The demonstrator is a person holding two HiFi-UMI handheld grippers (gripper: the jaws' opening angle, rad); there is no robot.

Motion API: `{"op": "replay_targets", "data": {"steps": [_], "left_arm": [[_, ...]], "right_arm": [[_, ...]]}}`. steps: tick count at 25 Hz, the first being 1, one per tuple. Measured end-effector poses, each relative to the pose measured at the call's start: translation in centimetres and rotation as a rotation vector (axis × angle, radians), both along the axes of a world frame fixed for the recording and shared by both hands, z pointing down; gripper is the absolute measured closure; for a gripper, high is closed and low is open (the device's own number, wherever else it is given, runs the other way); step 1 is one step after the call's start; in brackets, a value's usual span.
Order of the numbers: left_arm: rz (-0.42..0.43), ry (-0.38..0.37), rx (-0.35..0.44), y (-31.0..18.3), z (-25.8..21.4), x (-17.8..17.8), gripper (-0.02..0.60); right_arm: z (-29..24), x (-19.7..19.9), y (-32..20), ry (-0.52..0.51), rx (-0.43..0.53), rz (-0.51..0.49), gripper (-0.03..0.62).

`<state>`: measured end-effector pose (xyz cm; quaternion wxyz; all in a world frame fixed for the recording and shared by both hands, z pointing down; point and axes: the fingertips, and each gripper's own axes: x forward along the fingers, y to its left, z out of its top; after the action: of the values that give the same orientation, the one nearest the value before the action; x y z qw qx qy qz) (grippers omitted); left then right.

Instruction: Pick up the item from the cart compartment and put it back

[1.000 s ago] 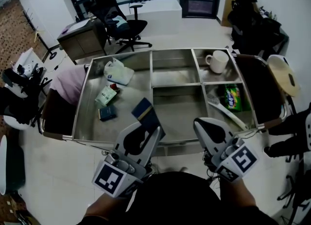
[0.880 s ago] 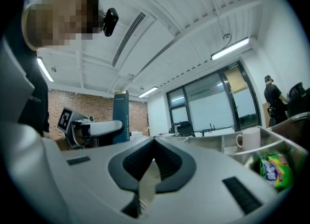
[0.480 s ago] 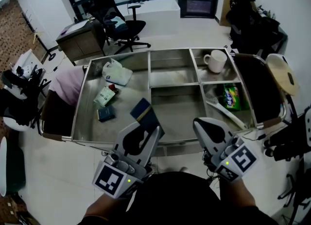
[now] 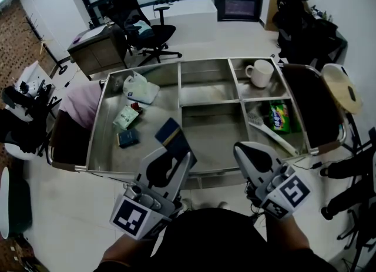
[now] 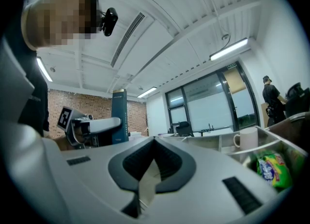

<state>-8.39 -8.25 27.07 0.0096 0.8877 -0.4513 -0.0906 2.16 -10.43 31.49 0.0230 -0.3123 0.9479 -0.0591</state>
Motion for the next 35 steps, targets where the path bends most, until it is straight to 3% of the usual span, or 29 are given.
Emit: {"op": "replay_targets", "data": {"steps": [10,12,17,19,23,26,31,35], "left_arm": [[-0.014,-0.065,0.032,-1.5,-0.8,-0.2,0.498],[-0.010,-0.143,0.043,-2.4,-0.9,0.1,0.498],[-0.013,-0.473,0.035,-5.8,0.8,2.1,0.499],[-0.008,-0.526,0.045,-7.1,1.2,2.9,0.498],[0.034,-0.550,0.043,-8.3,2.1,3.9,0.499],[0.055,-0.519,0.006,-8.9,2.7,4.1,0.499],[0.103,-0.435,-0.152,-9.8,4.4,4.4,0.498],[0.118,-0.450,-0.262,-10.2,6.4,4.8,0.497]], "right_arm": [[-0.1,0.5,-0.2,0.006,0.003,0.011,0.579],[-0.1,0.7,-0.2,0.006,0.002,0.017,0.579],[0.0,1.1,-0.1,0.006,-0.004,0.026,0.579],[0.2,1.2,0.1,0.005,-0.013,0.026,0.579],[0.4,1.8,0.2,0.005,-0.024,0.037,0.579],[0.2,2.3,0.0,0.002,-0.018,0.054,0.579],[0.4,2.5,-0.1,-0.002,-0.030,0.061,0.579],[0.5,2.5,-0.1,0.001,-0.031,0.061,0.579]]}}
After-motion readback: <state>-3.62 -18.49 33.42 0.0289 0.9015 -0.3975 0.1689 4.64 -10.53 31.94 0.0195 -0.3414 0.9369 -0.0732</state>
